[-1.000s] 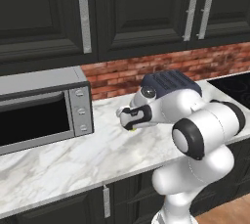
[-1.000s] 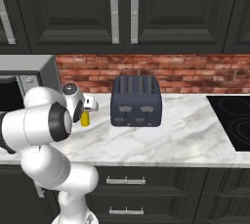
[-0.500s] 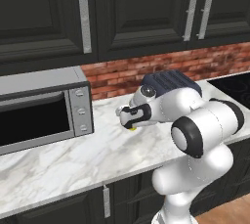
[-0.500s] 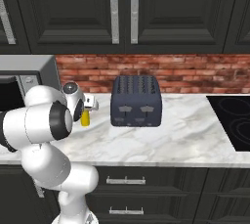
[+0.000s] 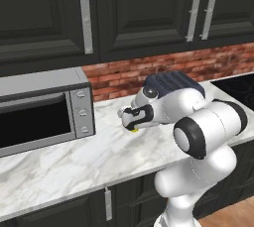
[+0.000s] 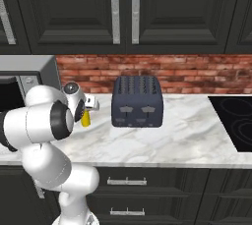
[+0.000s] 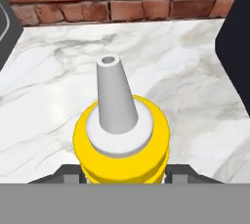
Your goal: Place the mustard and mustard from the counter to the top shelf of the fridge. If the existing items in the fridge are on the top shelf, move them to other shelves.
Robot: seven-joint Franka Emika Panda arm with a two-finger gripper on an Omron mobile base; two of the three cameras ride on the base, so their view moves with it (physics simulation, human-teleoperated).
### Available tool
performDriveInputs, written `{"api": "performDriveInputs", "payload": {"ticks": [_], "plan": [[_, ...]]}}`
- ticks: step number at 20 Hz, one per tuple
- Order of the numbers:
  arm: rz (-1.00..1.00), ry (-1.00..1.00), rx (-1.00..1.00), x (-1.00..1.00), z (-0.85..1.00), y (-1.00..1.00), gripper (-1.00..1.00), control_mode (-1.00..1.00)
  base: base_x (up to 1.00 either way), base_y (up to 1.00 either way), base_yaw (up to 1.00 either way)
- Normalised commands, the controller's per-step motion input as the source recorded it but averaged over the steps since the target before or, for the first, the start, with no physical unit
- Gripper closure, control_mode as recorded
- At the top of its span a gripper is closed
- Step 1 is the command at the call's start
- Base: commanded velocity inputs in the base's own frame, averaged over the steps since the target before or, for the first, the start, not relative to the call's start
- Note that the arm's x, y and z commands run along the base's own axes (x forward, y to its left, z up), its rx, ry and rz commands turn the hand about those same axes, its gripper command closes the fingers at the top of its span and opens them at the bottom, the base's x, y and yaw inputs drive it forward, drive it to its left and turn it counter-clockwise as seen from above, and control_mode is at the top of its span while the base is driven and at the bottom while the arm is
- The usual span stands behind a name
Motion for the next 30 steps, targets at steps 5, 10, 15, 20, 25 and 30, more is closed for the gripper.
{"api": "performDriveInputs", "payload": {"ticks": [5, 10, 15, 20, 25, 30], "plan": [[0.00, -0.05, 0.01, -0.31, 0.06, -0.01, 1.00, -1.00, 0.00, 0.00, 0.00], [0.00, -0.27, 0.07, -0.94, 0.71, -0.10, 1.00, -1.00, 0.00, 0.00, 0.00], [0.01, -0.32, 0.05, -1.00, 0.99, -0.01, 1.00, -1.00, 0.00, 0.00, 0.00], [0.00, -0.14, 0.02, -1.00, 1.00, -0.02, 1.00, -1.00, 0.00, 0.00, 0.00], [0.00, -0.02, 0.00, -1.00, 1.00, -0.01, 1.00, -1.00, 0.00, 0.00, 0.00], [0.00, 0.03, 0.00, -1.00, 1.00, -0.14, 1.00, -1.00, 0.00, 0.00, 0.00]]}}
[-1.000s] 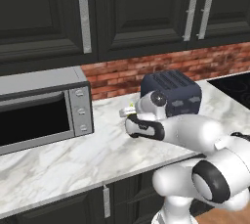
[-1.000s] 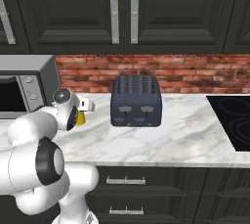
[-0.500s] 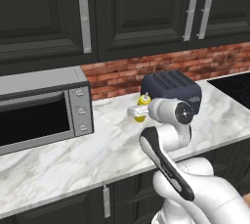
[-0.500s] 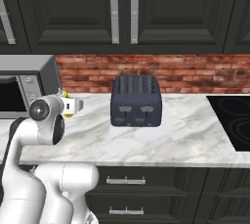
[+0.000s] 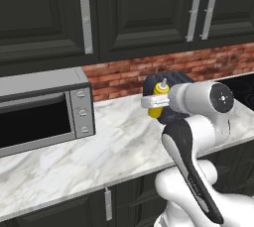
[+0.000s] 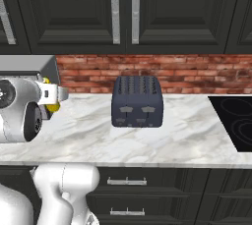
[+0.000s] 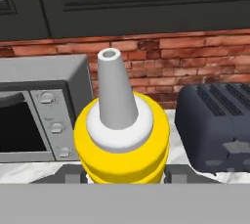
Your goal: Place the mustard and mustard from the counter to the top shelf of the fridge. If the existing items in the fridge are on the top shelf, move them to other shelves.
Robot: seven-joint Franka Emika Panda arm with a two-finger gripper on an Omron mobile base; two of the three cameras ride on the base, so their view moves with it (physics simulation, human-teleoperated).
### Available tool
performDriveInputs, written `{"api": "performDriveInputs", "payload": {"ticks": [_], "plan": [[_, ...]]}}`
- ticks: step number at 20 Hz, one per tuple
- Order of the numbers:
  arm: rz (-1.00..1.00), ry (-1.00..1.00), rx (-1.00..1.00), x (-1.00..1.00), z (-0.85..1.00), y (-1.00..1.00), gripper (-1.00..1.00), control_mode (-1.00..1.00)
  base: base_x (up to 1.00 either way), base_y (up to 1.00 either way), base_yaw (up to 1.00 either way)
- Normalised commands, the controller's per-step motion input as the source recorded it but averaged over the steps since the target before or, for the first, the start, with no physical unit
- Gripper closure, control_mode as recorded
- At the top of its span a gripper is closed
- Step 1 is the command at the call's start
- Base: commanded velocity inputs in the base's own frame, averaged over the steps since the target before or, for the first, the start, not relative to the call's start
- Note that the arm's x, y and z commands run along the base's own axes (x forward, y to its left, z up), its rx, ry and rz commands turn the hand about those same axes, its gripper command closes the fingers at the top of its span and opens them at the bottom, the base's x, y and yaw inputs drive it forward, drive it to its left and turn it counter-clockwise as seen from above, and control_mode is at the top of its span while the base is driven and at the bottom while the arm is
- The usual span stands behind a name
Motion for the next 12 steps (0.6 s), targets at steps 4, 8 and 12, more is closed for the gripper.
{"api": "performDriveInputs", "payload": {"ticks": [4, 8, 12], "plan": [[0.00, 0.14, 0.00, -0.88, 0.79, -0.20, 1.00, -1.00, 0.00, 0.00, 0.00], [0.00, 0.01, 0.00, -0.69, 0.11, -0.31, 1.00, -1.00, 0.00, 0.00, 0.00], [0.00, -0.07, 0.00, -0.49, 0.00, -0.11, 1.00, -1.00, 0.00, 0.00, 0.00]]}}
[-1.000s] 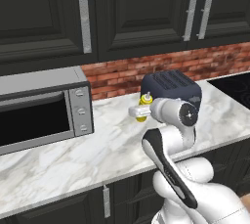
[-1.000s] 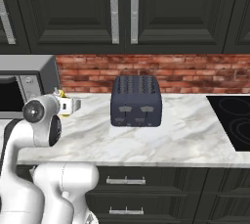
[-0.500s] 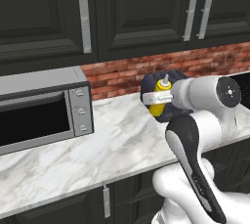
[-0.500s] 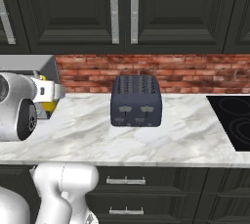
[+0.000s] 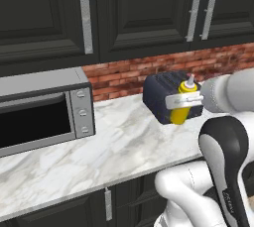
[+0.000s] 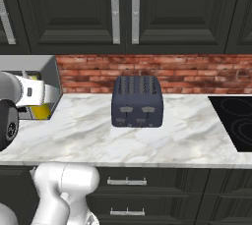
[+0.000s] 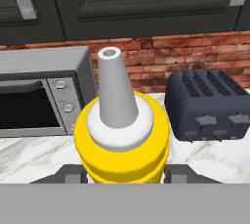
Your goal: Place the mustard and mustard from the counter to the top shelf of the fridge. If the existing items in the fridge are on the top shelf, move them to other shelves.
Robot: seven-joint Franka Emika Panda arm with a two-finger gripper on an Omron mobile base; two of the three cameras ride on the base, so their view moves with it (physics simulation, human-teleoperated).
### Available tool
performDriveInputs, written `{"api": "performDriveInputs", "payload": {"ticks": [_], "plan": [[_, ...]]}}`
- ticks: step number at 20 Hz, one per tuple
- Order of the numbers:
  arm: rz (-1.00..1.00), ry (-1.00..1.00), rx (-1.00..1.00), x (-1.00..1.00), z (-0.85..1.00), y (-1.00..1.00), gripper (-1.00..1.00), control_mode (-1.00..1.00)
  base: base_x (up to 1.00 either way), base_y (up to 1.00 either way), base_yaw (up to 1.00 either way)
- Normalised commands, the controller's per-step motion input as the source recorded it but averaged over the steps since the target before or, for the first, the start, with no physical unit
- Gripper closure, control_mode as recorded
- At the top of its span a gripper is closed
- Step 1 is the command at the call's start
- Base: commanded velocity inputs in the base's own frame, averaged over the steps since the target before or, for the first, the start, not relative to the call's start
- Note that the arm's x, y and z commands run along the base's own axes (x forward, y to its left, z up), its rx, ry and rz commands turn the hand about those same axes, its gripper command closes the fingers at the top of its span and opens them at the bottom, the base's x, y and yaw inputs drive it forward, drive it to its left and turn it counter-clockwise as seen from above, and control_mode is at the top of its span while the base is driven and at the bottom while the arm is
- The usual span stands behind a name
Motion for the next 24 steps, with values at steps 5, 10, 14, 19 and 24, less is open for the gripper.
{"api": "performDriveInputs", "payload": {"ticks": [5, 10, 14, 19, 24], "plan": [[0.00, -0.03, 0.00, -0.35, 0.00, -0.07, 1.00, 1.00, -0.60, -0.08, 0.03], [0.00, 0.00, 0.00, 0.00, 0.00, 0.00, 1.00, 1.00, -1.00, 0.00, 0.35], [0.00, 0.00, 0.00, 0.00, 0.00, 0.00, 1.00, 1.00, -0.94, 0.13, 0.62], [0.00, 0.00, 0.00, 0.00, 0.00, 0.00, 1.00, 1.00, -0.94, 0.26, 0.73], [0.00, 0.00, 0.00, 0.00, 0.00, 0.00, 1.00, 1.00, -0.79, 0.68, 0.61]]}}
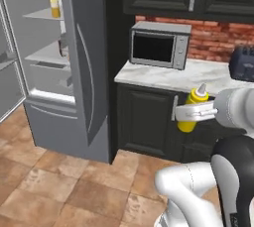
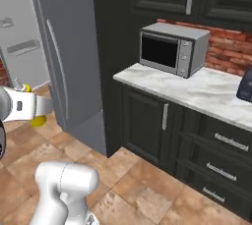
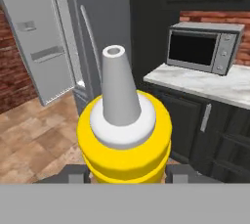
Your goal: Place the mustard and mustard from the counter to the top shelf of the fridge. If the existing items in the fridge are on the top shelf, move them to other shelves.
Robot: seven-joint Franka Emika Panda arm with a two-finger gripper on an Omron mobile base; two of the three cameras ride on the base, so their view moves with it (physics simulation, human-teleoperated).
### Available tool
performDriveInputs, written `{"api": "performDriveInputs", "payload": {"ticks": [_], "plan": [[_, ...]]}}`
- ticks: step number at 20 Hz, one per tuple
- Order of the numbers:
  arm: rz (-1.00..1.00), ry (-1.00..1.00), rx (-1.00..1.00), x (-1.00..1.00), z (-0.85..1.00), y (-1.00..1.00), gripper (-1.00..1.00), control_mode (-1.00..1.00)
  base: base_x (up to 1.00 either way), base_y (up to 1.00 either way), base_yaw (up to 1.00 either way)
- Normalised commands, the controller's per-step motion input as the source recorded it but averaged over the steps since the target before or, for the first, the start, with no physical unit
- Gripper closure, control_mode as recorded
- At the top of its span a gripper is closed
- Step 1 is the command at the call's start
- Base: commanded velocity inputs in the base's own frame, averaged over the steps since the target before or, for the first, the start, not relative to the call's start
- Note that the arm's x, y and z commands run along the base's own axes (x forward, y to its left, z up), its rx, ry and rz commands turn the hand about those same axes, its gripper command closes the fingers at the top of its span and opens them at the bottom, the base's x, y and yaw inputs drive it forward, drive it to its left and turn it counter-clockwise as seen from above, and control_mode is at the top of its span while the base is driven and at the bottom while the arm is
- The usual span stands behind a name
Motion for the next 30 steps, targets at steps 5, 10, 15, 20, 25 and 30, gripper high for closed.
{"api": "performDriveInputs", "payload": {"ticks": [5, 10, 15, 20, 25, 30], "plan": [[0.00, 0.00, 0.00, 0.00, 0.00, 0.00, 1.00, 1.00, -0.22, 1.00, 0.37], [0.00, 0.00, 0.00, 0.00, 0.00, 0.00, 1.00, 1.00, 0.22, 1.00, 0.08], [0.00, 0.00, 0.00, 0.00, 0.00, 0.00, 1.00, 1.00, 0.74, 1.00, -0.12], [0.00, 0.00, 0.00, 0.00, 0.00, 0.00, 1.00, 1.00, 0.67, 1.00, -0.35], [0.00, 0.00, 0.00, 0.00, 0.00, 0.00, 1.00, 1.00, 0.74, 1.00, -0.27], [0.00, 0.00, 0.00, 0.00, 0.00, 0.00, 1.00, 1.00, 0.84, 1.00, -0.30]]}}
